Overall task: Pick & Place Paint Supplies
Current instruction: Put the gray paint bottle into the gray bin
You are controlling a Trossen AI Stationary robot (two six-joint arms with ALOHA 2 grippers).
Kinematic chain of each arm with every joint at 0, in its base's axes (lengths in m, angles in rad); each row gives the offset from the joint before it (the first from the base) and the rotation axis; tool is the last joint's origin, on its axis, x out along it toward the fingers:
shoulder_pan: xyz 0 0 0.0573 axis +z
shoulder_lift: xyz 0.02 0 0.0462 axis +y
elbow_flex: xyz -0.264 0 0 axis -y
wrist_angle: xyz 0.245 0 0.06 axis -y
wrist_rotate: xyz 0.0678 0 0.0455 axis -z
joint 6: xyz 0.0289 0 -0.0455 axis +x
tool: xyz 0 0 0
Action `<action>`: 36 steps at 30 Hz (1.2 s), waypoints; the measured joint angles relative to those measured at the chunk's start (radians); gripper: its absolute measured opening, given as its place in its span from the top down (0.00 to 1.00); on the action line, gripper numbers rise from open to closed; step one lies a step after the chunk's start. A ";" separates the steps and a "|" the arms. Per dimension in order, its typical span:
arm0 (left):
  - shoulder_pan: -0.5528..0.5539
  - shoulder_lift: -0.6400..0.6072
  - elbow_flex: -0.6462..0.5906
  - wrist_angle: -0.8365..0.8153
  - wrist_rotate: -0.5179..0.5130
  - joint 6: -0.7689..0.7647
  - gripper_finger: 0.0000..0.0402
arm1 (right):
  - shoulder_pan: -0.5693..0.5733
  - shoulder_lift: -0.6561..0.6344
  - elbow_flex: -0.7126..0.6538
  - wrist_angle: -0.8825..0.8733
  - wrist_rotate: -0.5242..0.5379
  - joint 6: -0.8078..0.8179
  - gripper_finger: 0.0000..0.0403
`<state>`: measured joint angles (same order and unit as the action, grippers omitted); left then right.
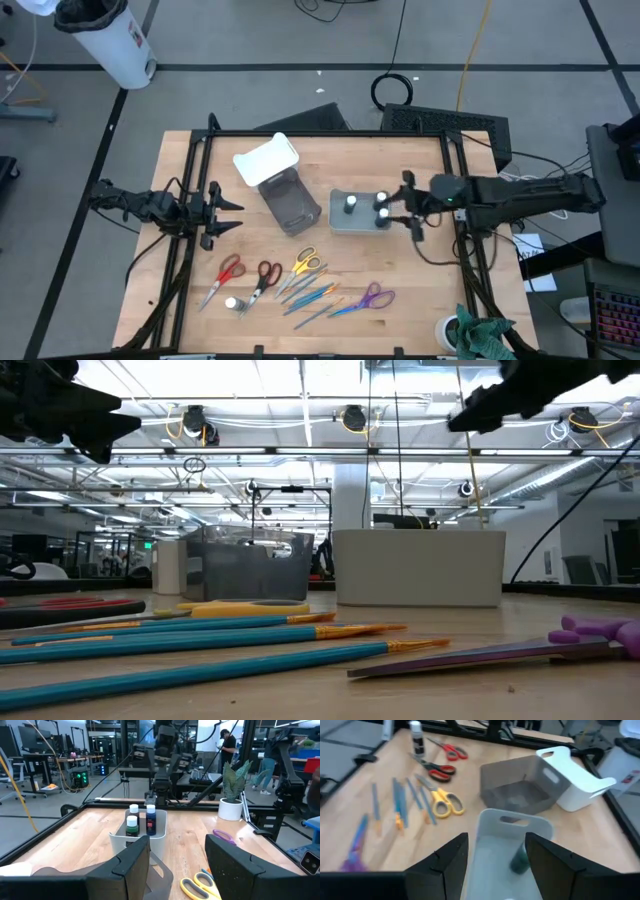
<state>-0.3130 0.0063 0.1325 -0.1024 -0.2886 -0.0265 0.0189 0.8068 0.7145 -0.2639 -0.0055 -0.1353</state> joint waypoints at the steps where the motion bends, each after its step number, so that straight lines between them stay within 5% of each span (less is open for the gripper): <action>1: 0.000 0.000 0.000 0.000 0.000 0.000 0.50 | 0.015 -0.026 -0.008 -0.013 0.001 0.014 0.53; 11: 0.000 0.000 0.000 0.000 0.000 0.000 0.50 | 0.122 -0.251 -0.133 0.012 0.003 0.018 0.54; 21: 0.000 0.000 0.000 0.000 0.000 0.010 0.50 | 0.137 -0.303 -0.204 0.073 0.001 0.029 0.54; 32: 0.000 0.000 0.000 0.000 -0.035 0.401 0.50 | 0.137 -0.303 -0.216 0.129 0.000 0.019 0.56; 36: 0.000 0.000 0.000 0.001 -0.034 0.437 0.50 | 0.137 -0.302 -0.216 0.164 0.001 0.015 0.56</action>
<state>-0.3126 0.0063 0.1322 -0.1018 -0.3227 0.4101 0.1555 0.5049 0.4984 -0.0994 -0.0040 -0.1205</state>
